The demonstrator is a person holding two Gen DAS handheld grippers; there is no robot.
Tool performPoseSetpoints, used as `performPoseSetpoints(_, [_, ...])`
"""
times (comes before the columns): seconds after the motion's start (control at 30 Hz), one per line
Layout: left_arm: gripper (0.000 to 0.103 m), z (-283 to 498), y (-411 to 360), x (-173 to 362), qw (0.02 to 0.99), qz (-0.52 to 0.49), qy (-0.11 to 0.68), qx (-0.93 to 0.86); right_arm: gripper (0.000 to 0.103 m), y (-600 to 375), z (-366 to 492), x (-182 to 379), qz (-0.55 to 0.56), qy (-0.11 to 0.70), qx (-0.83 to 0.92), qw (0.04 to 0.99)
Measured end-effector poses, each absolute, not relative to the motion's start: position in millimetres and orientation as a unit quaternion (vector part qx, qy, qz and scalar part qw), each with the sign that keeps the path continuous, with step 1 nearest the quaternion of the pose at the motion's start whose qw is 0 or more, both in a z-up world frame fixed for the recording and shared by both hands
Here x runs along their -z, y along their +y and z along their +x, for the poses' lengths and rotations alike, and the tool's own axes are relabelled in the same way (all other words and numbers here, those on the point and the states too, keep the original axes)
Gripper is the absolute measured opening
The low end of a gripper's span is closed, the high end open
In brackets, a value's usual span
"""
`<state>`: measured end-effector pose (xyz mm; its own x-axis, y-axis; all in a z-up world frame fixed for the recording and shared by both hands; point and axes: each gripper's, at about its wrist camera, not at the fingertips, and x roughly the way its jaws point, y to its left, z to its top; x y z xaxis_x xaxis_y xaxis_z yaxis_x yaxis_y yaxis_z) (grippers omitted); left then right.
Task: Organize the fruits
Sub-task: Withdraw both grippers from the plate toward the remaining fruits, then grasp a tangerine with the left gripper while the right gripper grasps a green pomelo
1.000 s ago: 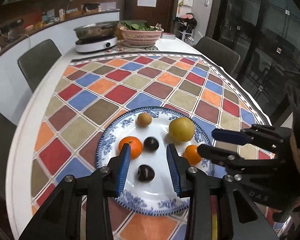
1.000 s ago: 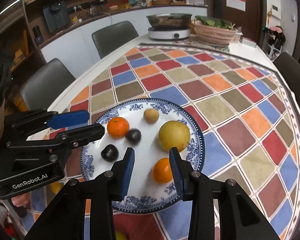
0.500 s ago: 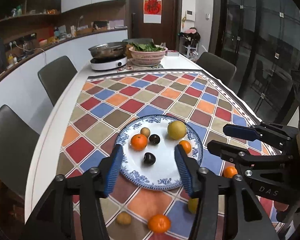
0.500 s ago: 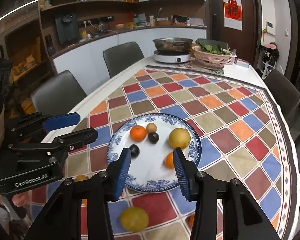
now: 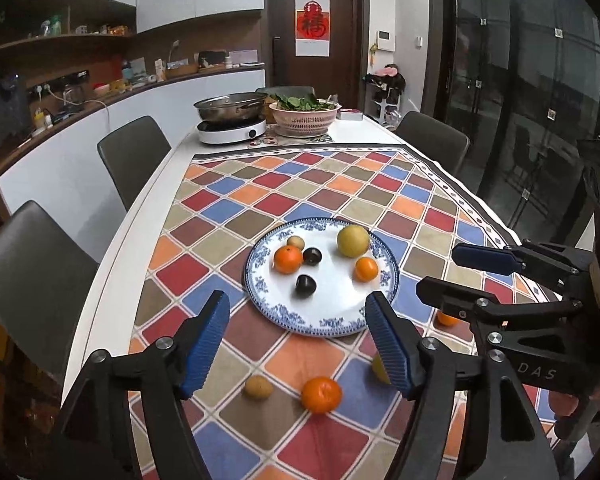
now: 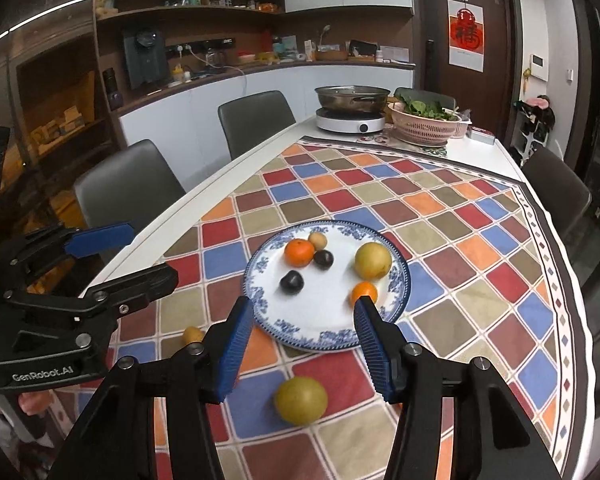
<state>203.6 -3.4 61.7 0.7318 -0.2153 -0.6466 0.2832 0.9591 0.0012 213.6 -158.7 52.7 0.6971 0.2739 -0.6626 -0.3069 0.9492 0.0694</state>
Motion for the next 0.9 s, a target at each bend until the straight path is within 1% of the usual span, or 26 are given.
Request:
performPoseSetpoints(0.2, [0.07,187,3,-48,0.926,0.035,0.353,0.131,0.053,-154,198,-44,-0.028,0.364,-0.158,0.917])
performPoseSetpoints(0.33, [0.07,179,5,-34,0.92,0.027,0.369,0.132,0.058,-152,190,-34,-0.028,0.375,-0.157,0.913])
performPoseSetpoints(0.9, [0.07,171,1,23,0.904,0.041,0.4,0.148,0.058,-152,179,21,-0.041,0.423,-0.141,0.894])
